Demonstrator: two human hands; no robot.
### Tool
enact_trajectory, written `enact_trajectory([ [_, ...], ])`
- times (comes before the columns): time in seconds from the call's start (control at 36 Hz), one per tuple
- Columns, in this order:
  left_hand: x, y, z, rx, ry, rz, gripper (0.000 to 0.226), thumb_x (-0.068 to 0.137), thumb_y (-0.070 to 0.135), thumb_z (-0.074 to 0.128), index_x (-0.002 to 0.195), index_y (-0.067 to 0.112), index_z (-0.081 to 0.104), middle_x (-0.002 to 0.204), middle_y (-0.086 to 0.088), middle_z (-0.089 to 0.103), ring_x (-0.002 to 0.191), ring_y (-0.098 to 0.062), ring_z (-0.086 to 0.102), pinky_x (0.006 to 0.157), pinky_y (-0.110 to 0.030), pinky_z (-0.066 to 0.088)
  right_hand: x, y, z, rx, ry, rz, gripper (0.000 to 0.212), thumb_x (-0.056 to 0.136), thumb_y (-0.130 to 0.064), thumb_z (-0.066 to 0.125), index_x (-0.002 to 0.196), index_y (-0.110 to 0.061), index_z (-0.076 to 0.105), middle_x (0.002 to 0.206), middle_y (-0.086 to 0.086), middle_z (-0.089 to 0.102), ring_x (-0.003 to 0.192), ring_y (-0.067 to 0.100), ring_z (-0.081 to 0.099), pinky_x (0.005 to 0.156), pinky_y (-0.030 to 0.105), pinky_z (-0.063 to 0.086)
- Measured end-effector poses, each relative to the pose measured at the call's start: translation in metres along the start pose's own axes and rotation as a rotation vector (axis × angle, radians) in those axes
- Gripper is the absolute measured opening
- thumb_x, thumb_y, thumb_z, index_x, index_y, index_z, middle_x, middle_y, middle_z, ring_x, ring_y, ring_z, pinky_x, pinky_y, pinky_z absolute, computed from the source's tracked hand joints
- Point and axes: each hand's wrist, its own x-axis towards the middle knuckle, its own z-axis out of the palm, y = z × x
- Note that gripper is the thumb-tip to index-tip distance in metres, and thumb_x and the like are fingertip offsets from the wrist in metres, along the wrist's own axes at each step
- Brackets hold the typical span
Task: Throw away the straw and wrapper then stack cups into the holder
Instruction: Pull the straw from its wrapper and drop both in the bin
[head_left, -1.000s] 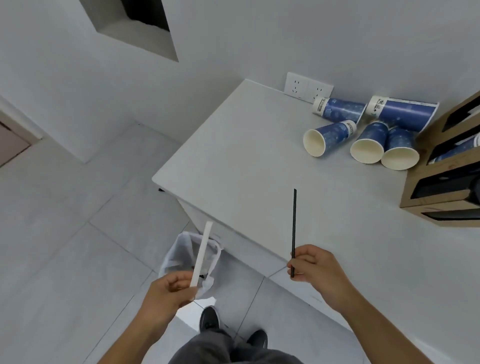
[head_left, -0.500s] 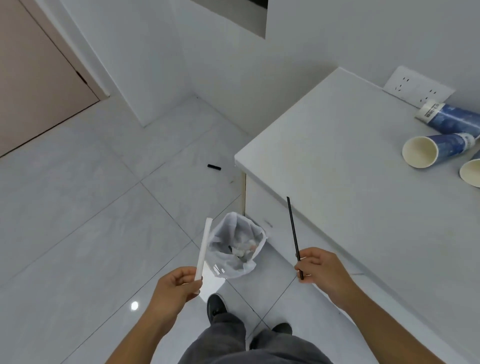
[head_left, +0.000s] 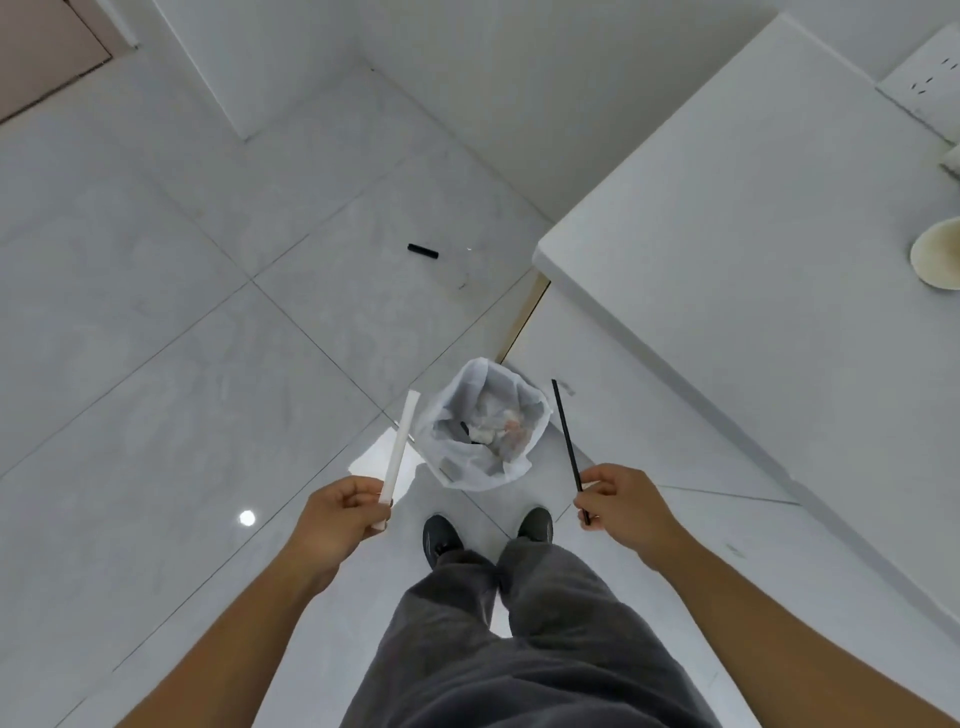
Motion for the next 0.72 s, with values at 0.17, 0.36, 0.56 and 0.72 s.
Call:
enact_trajectory([
  [0.17, 0.019, -0.003, 0.009, 0.165, -0.002, -0.002, 0.015, 0.079, 0.001, 0.073, 0.092, 0.008, 0.069, 0.093, -0.016, 0.069, 0.084, -0.03, 0.068, 0.069, -0.023, 0.056, 0.019, 0.003, 0.004, -0.079, 0.004, 0.025, 0.026, 0.083, -0.001, 0.067, 0.106, -0.013, 0.067, 0.084, 0.016, 0.074, 0.078, 0.035, 0.073, 0.079, 0.046, 0.062],
  [0.36, 0.023, -0.016, 0.035, 0.25, 0.012, -0.072, 0.015, 0.081, 0.007, 0.073, 0.092, 0.015, 0.067, 0.092, -0.007, 0.069, 0.081, -0.02, 0.068, 0.055, -0.01, 0.048, 0.049, 0.006, -0.003, -0.152, -0.044, 0.052, 0.026, 0.085, 0.001, 0.066, 0.109, -0.01, 0.067, 0.083, 0.018, 0.073, 0.063, 0.025, 0.067, 0.073, 0.041, 0.061],
  [0.56, 0.051, -0.03, 0.054, 0.26, -0.009, -0.176, 0.019, 0.082, 0.005, 0.071, 0.098, 0.014, 0.065, 0.093, -0.006, 0.067, 0.081, -0.021, 0.066, 0.065, -0.017, 0.053, 0.094, 0.007, -0.005, -0.224, -0.104, 0.078, 0.025, 0.087, -0.003, 0.066, 0.11, -0.012, 0.067, 0.08, 0.009, 0.071, 0.066, 0.022, 0.069, 0.058, 0.022, 0.057],
  [0.72, 0.087, -0.04, 0.07, 0.214, -0.017, -0.241, 0.02, 0.079, -0.002, 0.066, 0.091, 0.014, 0.067, 0.089, -0.012, 0.071, 0.082, -0.026, 0.068, 0.083, -0.033, 0.058, 0.139, 0.017, 0.006, -0.214, -0.143, 0.108, 0.023, 0.088, -0.001, 0.065, 0.109, -0.01, 0.067, 0.082, 0.009, 0.07, 0.07, 0.023, 0.068, 0.062, 0.025, 0.058],
])
